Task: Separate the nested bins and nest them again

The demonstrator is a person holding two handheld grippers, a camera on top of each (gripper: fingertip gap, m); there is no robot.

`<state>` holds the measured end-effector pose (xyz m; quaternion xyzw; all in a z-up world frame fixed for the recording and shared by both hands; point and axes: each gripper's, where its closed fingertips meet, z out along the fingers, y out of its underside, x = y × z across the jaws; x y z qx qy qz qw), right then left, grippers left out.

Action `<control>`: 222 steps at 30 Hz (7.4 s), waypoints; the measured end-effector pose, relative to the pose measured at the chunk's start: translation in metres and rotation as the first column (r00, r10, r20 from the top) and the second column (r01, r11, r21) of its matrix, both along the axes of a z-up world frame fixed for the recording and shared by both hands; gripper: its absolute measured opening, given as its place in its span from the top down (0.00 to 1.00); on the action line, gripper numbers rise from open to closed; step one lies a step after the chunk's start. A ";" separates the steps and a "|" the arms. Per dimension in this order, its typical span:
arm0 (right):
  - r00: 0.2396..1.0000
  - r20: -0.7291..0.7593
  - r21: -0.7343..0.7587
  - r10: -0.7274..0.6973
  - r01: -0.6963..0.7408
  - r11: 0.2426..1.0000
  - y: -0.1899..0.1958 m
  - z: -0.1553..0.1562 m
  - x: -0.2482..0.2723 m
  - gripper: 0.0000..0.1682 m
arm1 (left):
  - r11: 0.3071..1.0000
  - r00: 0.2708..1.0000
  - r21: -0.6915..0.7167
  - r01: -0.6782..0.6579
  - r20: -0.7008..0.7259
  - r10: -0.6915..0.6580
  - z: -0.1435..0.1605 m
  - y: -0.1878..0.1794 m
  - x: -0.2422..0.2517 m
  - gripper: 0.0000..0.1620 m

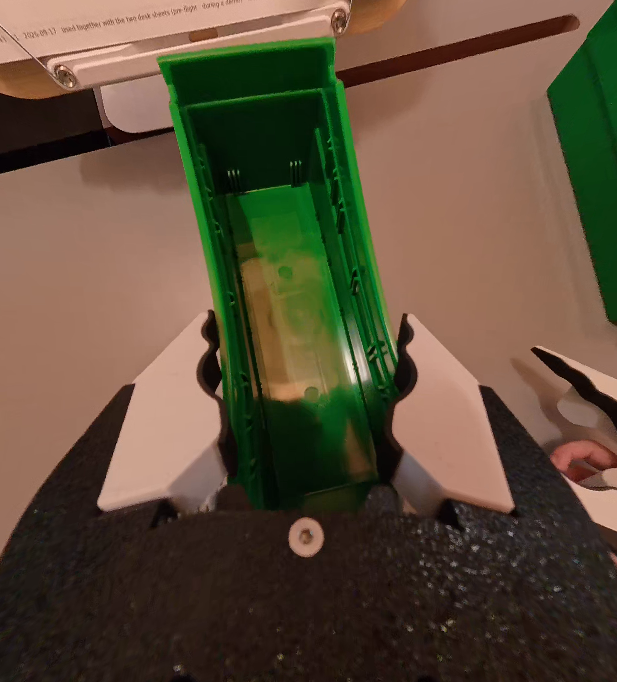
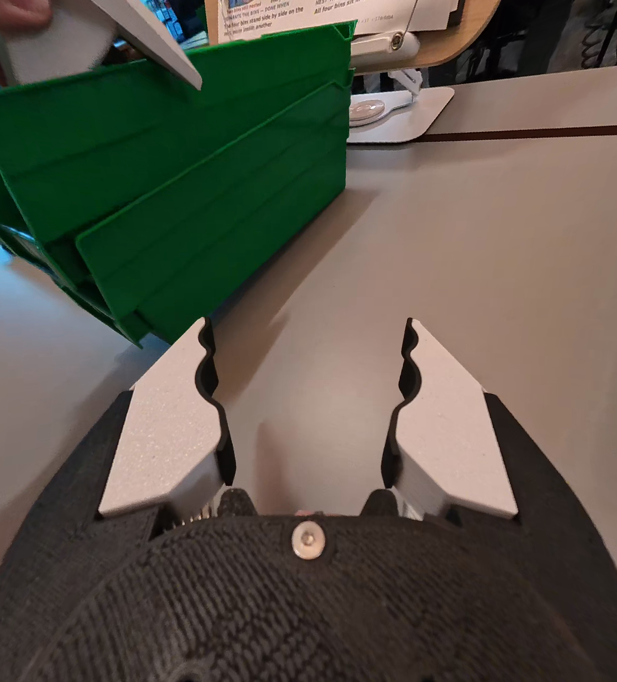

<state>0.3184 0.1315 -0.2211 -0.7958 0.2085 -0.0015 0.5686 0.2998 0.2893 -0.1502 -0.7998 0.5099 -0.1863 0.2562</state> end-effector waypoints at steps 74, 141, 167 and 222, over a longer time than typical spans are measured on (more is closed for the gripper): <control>0.999 -0.001 -0.049 0.032 -0.032 0.998 0.006 -0.014 -0.008 0.41 | 0.998 0.980 -0.067 -0.017 -0.200 0.003 -0.022 0.032 0.000 0.40; 0.998 0.064 -0.090 0.005 0.001 0.996 0.010 -0.004 -0.008 0.20 | 0.994 0.838 -0.031 -0.102 -0.541 0.069 -0.043 0.406 -0.271 0.19; 0.999 0.050 -0.123 0.010 -0.003 0.992 0.005 -0.018 -0.003 0.24 | 0.861 0.793 -0.274 -0.428 -0.571 0.212 0.001 0.342 -0.256 0.36; 0.999 0.041 0.046 0.029 -0.031 0.998 -0.010 0.035 -0.010 0.29 | 0.979 0.948 -0.164 -0.123 -0.311 0.067 0.063 0.040 0.015 0.43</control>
